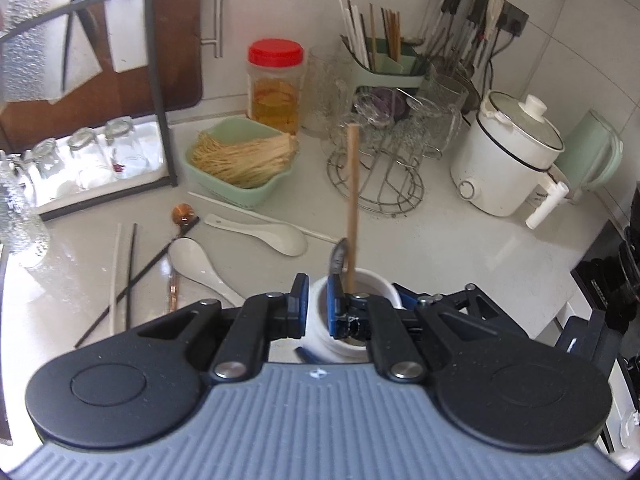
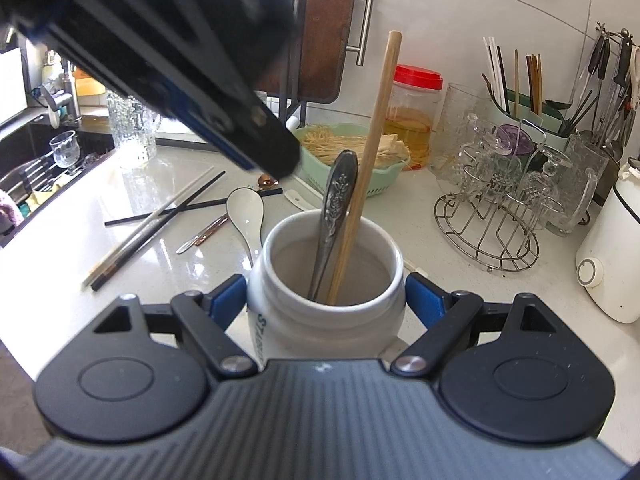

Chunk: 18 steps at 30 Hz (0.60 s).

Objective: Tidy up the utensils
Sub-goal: 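Lower the spoon into the mug beside the chopstick and open the left tool, then withdraw the left tool back toward the remaining utensils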

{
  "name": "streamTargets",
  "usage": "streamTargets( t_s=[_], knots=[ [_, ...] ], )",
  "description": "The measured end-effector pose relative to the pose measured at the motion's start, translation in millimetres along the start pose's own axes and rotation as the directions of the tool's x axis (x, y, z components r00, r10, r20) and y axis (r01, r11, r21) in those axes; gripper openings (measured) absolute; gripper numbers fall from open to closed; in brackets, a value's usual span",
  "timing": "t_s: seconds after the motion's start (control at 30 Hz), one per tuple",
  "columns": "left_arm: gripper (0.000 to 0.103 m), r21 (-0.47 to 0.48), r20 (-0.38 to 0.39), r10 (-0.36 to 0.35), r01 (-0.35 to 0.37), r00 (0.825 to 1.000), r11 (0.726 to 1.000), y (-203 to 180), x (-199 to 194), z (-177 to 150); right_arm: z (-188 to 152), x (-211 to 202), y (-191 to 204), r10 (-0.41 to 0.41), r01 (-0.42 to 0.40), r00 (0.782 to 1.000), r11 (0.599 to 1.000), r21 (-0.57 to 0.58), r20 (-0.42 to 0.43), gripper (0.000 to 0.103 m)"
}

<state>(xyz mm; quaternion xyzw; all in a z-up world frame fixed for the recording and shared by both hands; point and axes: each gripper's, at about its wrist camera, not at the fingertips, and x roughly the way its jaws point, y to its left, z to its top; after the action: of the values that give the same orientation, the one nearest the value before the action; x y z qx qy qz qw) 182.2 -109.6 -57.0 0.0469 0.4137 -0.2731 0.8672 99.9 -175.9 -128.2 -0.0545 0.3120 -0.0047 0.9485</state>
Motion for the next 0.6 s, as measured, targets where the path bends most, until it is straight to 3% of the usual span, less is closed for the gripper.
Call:
streamTargets(
  t_s=[0.33, 0.6],
  knots=[
    [0.01, -0.099, 0.024, 0.099, -0.096, 0.995, 0.99, 17, -23, -13, -4, -2, -5, -0.006, 0.006, 1.0, 1.0, 0.013, 0.011, 0.088],
    [0.01, -0.186, 0.011, 0.181, -0.176, 0.983, 0.967, 30, -36, -31, -5, -3, -8, 0.012, -0.012, 1.0, 1.0, -0.003, 0.012, 0.088]
  ],
)
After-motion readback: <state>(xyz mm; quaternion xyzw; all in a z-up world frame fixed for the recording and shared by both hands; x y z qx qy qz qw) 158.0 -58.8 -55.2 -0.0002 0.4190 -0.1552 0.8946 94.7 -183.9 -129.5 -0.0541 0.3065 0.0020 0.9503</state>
